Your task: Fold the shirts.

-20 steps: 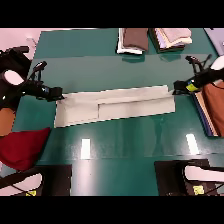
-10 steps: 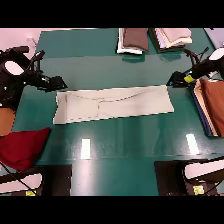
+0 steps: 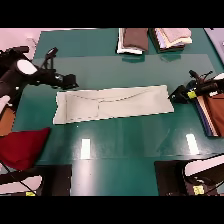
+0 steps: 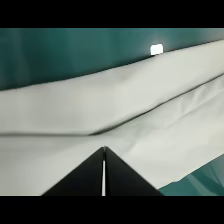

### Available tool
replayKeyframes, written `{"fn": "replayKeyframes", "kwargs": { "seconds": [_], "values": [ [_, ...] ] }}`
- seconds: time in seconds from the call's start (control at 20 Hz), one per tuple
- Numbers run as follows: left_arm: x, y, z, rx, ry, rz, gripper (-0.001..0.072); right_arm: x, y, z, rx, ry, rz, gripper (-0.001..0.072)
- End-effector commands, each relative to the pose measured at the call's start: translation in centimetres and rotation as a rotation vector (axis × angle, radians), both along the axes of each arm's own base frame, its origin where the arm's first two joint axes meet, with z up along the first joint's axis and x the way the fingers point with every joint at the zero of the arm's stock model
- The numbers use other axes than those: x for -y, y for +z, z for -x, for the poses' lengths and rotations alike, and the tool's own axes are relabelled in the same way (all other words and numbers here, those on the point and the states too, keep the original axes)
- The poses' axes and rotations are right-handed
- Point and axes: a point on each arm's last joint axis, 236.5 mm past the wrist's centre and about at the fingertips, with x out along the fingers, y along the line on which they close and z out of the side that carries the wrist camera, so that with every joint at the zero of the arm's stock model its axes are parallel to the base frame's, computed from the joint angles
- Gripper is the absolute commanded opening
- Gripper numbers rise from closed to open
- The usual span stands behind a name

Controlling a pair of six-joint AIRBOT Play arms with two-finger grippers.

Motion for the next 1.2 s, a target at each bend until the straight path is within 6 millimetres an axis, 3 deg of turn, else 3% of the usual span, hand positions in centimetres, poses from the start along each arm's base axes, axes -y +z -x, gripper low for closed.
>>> {"fn": "replayKeyframes", "kwargs": {
  "seconds": [0.0,0.05,0.15,0.25,0.4,0.55,0.65,0.85,1.15],
  "values": [
    [5.6,-1.4,1.0,-0.014,-0.048,0.027,0.0023,-2.6,-1.3,-0.9,0.036,0.027,-0.036,0.0305],
    [7.0,-2.4,1.5,-0.026,-0.069,0.024,0.0023,-3.2,-1.1,-1.5,0.063,0.054,-0.022,0.0169],
    [9.4,-3.9,1.1,-0.033,-0.049,0.044,0.0023,-3.8,0.6,-2.7,0.112,0.096,-0.011,0.0019],
    [11.7,-4.5,0.7,-0.029,-0.058,0.069,0.0022,-3.6,4.4,-4.2,0.199,0.126,0.006,0.0019],
    [14.7,-6.0,-0.1,-0.044,-0.107,0.063,0.0023,-4.6,13.6,-6.7,0.402,0.13,0.015,0.0018],
    [17.1,-8.1,-0.5,-0.079,-0.138,0.069,0.0022,-7.8,22.1,-7.3,0.575,0.161,0.012,0.0019],
    [18.8,-9.4,-0.2,-0.114,-0.163,0.079,0.0023,-10.8,25.6,-6.8,0.648,0.221,0.014,0.0018],
    [21.0,-10.5,0.1,-0.117,-0.194,0.08,0.0022,-16.9,29.8,-5.5,0.741,0.333,-0.012,0.0019],
    [20.9,-10.2,-0.1,-0.111,-0.196,0.079,0.0023,-23.7,31.0,-2.8,0.771,0.473,-0.069,0.0018]
  ]
}}
